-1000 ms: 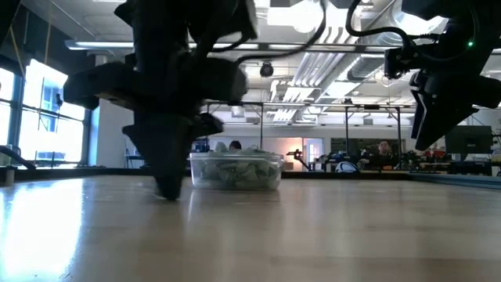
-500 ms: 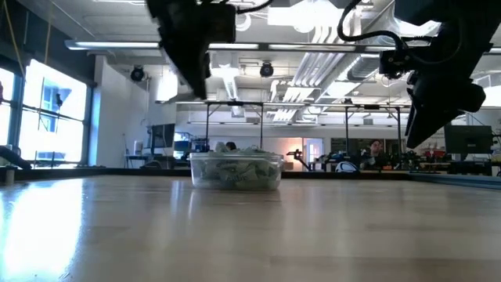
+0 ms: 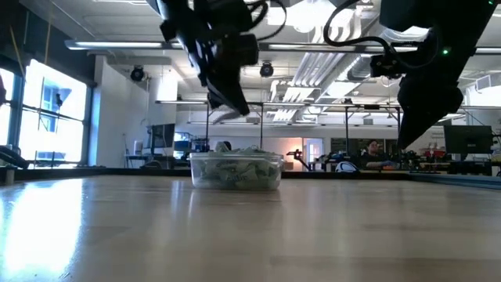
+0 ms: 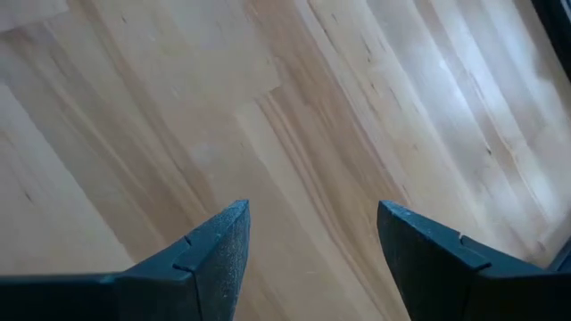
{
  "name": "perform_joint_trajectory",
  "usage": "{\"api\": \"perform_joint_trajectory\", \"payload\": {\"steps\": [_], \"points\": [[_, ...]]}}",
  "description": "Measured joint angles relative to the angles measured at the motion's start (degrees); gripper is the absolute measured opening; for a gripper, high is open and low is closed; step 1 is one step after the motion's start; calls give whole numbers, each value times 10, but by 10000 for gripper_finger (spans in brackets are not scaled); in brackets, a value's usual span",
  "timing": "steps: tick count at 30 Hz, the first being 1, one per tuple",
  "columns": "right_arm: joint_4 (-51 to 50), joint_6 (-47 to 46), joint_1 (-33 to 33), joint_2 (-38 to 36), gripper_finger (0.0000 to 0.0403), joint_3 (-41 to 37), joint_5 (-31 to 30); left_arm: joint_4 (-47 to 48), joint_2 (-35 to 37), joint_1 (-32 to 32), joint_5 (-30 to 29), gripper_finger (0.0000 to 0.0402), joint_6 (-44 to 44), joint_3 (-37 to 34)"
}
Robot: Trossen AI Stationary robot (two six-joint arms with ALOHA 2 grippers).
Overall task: Pick and place Stevia / Truvia into bins
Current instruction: Put the stevia packet into the transparent container, then return to Home Position
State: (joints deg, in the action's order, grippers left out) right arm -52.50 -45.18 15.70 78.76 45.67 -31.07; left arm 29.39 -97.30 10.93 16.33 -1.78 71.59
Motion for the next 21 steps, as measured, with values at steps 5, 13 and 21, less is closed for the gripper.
{"api": "perform_joint_trajectory", "payload": {"steps": [5, 13, 21], "points": [[0, -9, 0, 0, 236, 0, 12, -44, -31, -1, 16, 31, -22, -6], [0, -9, 1, 0, 236, 0, 28, -57, -39, -1, -17, 140, -78, -1], [-8, 5, 26, -39, 236, 45, -5, 14, -7, -21, -17, 257, -154, 56]]}}
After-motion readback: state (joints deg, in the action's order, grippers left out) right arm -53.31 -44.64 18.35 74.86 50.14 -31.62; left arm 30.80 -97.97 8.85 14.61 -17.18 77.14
